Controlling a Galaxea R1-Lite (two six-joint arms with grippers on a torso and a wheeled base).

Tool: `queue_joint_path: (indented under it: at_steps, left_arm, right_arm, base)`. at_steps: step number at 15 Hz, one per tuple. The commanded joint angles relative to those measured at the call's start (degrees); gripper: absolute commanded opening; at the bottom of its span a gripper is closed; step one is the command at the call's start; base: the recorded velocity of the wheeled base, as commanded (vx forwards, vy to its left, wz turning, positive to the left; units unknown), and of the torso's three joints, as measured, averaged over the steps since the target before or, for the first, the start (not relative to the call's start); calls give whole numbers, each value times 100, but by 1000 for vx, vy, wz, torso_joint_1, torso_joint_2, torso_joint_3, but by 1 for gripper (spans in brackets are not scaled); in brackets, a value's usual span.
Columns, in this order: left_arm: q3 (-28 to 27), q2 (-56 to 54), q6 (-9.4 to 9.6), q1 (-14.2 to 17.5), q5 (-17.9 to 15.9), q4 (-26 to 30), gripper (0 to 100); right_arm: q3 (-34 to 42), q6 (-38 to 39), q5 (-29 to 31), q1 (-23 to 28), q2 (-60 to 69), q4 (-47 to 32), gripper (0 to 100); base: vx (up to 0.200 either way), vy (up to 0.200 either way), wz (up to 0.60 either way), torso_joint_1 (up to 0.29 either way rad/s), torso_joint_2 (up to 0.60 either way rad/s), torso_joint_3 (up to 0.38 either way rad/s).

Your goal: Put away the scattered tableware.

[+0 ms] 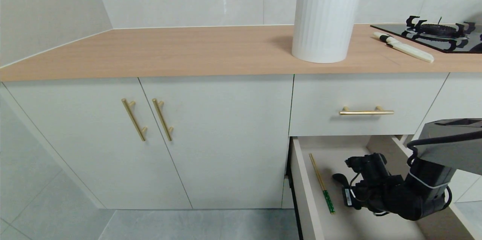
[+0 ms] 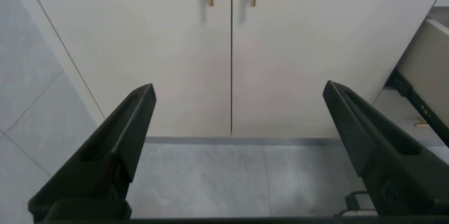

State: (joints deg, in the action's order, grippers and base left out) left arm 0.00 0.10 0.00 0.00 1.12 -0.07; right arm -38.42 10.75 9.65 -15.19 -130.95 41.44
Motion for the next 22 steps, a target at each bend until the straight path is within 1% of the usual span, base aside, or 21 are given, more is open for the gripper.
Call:
queue_joint_path:
  at_steps: [1,5,6,13,16,17,20,22]
  left_arm:
    - [0,8,0,0,2,-1,100]
    - [0,8,0,0,2,-1,100]
    - [0,8,0,0,2,-1,100]
    - [0,8,0,0,2,-1,100]
    - [0,8,0,0,2,-1,100]
    - [0,8,0,0,2,-1,100]
    - [0,8,0,0,2,-1,100]
    - [0,8,0,0,2,-1,100]
  right_arm:
    - [-7,-3,72,7,-203,93,0]
    - [2,-12,89,16,-203,154,0]
    - [2,-12,89,16,-185,154,100]
    - [28,-3,98,16,79,154,100]
    - [362,-21,124,42,1107,128,100]
    - [362,-29,124,130,1327,84,100]
    - [318,-108,80,183,2610,-936,100]
    - [151,-108,54,183,3304,-1867,100]
  base:
    - [0,0,0,0,0,0]
    - [0,0,0,0,0,0]
    - [0,0,0,0,0,0]
    - [0,0,0,0,0,0]
    - [0,0,0,0,0,0]
    - [0,0,0,0,0,0]
    - [0,0,0,0,0,0]
    - [0,0,0,0,0,0]
